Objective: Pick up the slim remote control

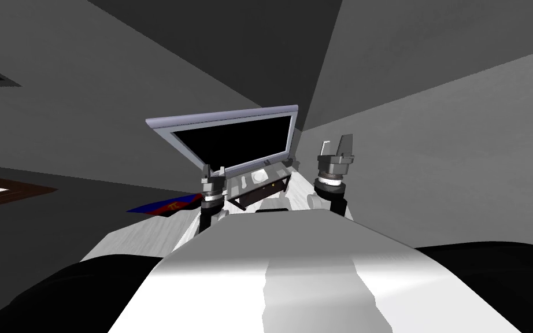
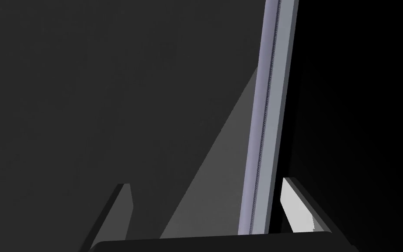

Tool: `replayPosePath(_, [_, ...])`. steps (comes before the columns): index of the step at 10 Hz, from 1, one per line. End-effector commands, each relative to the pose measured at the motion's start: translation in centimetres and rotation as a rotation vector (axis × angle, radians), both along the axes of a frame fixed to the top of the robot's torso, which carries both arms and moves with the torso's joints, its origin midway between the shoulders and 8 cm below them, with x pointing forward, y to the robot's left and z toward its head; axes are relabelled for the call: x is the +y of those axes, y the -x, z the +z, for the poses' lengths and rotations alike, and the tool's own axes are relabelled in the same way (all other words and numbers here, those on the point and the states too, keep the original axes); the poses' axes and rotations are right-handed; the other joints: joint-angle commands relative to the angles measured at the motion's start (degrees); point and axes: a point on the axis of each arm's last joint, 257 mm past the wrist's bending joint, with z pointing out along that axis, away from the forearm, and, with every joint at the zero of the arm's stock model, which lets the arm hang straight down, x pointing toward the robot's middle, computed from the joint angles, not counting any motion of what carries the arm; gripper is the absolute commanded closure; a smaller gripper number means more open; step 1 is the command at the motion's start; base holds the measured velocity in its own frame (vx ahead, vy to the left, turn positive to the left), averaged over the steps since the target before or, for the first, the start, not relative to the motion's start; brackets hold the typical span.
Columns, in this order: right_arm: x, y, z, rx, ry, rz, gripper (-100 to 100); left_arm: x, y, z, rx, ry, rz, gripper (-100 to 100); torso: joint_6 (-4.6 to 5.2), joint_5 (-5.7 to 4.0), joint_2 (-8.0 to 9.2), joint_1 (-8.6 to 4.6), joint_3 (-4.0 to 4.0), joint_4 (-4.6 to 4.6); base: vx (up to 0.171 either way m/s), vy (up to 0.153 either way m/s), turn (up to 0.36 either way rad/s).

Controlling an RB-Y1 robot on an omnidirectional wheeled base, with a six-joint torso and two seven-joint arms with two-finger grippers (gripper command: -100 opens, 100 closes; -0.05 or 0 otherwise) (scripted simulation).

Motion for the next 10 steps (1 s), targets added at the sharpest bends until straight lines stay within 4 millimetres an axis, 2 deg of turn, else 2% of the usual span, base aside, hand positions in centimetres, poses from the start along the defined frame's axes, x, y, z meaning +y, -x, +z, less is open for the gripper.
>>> replayPosePath(1, [0.0,0.0,0.0,0.0,0.0,0.0,0,0.7,0.0,-2.2,0.048,-0.039,-0.002,-100,0.0,0.0,0.0,0.0,0.0,0.0,-0.064,-0.068,-0.15])
replayPosePath(2, [0.0,0.0,0.0,0.0,0.0,0.0,0,1.3,0.0,-3.8,0.084,-0.061,-0.003,-100,0.01,0.0,-0.02,-0.02,-0.01,0.0,-0.063,-0.057,-0.152])
replayPosePath(3, [0.0,0.0,0.0,0.0,0.0,0.0,0,1.4,0.0,-4.1,0.091,-0.06,-0.001,-100,-0.01,0.0,0.0,0.02,0.0,0.0,-0.049,-0.033,-0.031])
replayPosePath(5, [0.0,0.0,0.0,0.0,0.0,0.0,0,2.8,0.2,-7.7,0.176,-0.1,-0.002,-100,0.0,0.02,-0.1,0.07,-0.05,-0.02,-0.036,-0.053,-0.174])
replayPosePath(6, [0.0,0.0,0.0,0.0,0.0,0.0,0,2.9,0.2,-8.1,0.183,-0.099,0.0,-100,0.01,0.0,-0.08,0.03,-0.04,-0.01,-0.032,-0.039,-0.06])
replayPosePath(7, [0.0,0.0,0.0,0.0,0.0,0.0,0,3.6,0.5,-9.8,0.226,-0.116,-0.003,-100,-0.02,0.01,-0.12,0.09,-0.06,-0.02,-0.017,-0.038,-0.118])
replayPosePath(8, [0.0,0.0,0.0,0.0,0.0,0.0,0,3.8,0.5,-10.2,0.236,-0.115,0.0,-100,0.0,0.02,-0.16,0.1,-0.09,-0.03,-0.011,-0.022,-0.084])
replayPosePath(9, [0.0,0.0,0.0,0.0,0.0,0.0,0,4.5,0.9,-11.9,0.279,-0.131,-0.004,-100,-0.02,0.03,-0.19,0.15,-0.1,-0.03,-0.013,-0.024,-0.161])
replayPosePath(10, [0.0,0.0,0.0,0.0,0.0,0.0,0,4.7,0.9,-12.6,0.293,-0.128,0.001,-100,0.0,0.03,-0.19,0.17,-0.1,-0.04,-0.013,-0.021,-0.096])
